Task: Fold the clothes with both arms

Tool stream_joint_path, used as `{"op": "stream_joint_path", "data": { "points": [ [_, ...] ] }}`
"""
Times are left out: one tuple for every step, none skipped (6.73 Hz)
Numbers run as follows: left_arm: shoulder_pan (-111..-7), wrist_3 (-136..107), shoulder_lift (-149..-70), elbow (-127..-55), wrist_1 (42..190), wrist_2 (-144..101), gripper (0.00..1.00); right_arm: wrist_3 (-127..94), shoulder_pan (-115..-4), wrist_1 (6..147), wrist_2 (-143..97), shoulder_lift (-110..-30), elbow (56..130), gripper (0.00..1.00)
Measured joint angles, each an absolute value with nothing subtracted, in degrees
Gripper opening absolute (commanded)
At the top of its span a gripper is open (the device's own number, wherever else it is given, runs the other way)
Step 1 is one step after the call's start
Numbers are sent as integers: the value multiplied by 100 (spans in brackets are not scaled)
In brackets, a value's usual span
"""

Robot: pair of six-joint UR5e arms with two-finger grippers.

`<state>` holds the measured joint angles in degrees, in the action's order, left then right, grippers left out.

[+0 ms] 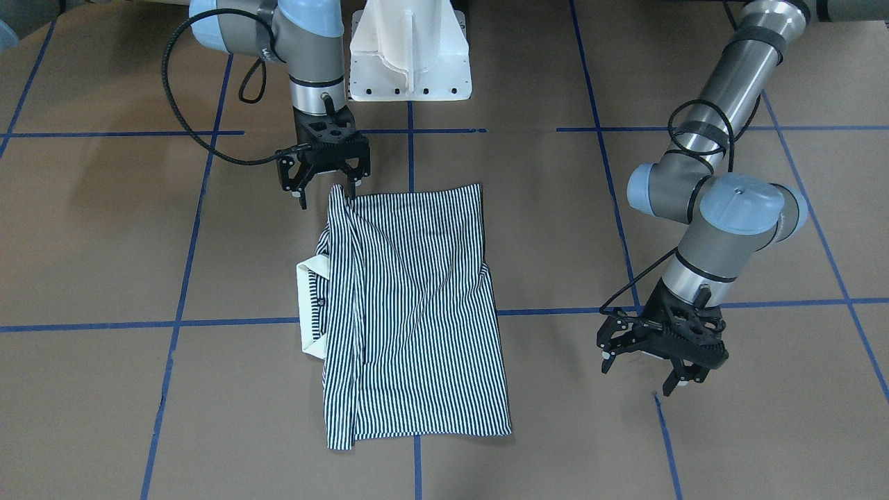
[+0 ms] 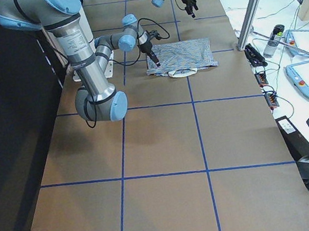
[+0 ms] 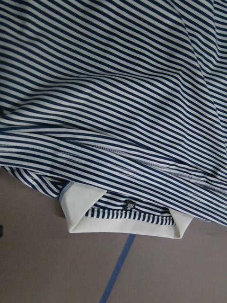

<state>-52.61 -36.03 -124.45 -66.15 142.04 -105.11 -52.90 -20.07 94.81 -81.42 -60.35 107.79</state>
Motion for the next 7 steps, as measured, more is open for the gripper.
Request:
{"op": "stream_joint_path", "data": {
  "points": [
    [-5251,-3603,-12445,-6616,14203,-10512,100,-5299,-1847,9544,-8118,-6018,10716,66],
    [-5242,-3604,-12445,-6617,14203,-10512,100,-5313,-1748,9561,-8085,-6002,10628,58],
    [-5235,-3604,-12442,-6618,14203,-10512,100,-5319,-1668,9565,-8038,-5999,10540,51],
    [-5228,-3604,-12439,-6618,14203,-10512,100,-5319,-1618,9569,-8010,-6010,10480,40],
    [-5224,-3604,-12438,-6618,14203,-10512,100,-5314,-1599,9570,-7977,-6027,10431,22],
    [-5222,-3603,-12437,-6618,14205,-10512,100,-5294,-1595,9571,-7939,-6039,10408,4],
    [-5218,-3604,-12437,-6618,14209,-10512,100,-5264,-1609,9571,-7918,-6041,10408,0]
  ]
}}
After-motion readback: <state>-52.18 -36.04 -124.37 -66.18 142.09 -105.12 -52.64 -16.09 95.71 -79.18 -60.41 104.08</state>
